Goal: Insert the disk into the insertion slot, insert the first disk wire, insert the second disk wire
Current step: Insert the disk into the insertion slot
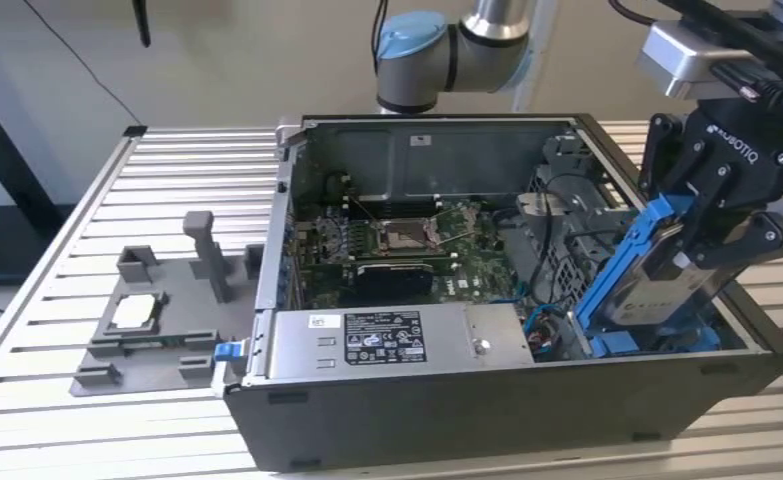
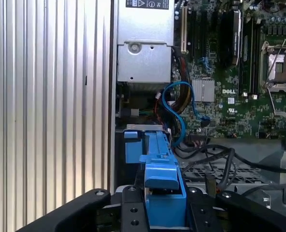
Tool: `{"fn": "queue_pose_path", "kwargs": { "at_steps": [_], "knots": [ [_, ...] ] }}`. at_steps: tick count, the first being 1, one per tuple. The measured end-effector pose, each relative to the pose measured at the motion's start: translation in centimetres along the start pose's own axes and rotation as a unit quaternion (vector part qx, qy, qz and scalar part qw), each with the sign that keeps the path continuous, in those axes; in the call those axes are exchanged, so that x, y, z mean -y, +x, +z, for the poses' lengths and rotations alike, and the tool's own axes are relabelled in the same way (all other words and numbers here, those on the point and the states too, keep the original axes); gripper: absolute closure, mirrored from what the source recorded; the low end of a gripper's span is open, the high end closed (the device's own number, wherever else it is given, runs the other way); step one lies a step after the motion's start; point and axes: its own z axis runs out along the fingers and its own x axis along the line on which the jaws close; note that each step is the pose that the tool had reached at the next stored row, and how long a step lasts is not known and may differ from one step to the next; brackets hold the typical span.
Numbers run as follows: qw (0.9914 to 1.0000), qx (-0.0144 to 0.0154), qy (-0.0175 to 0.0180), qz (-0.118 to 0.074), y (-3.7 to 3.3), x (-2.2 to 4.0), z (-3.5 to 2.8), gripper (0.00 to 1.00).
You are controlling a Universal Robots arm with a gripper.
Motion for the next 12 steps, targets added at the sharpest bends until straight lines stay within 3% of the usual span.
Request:
{"fn": "queue_pose_path", "kwargs": {
  "at_steps": [4,12],
  "knots": [
    [1.0,0.0003,0.0001,0.0,-0.33,0.02,0.56,0.68],
    [1.0,0.0003,0.0002,0.0,-0.33,0.02,0.58,0.66]
  ]
}}
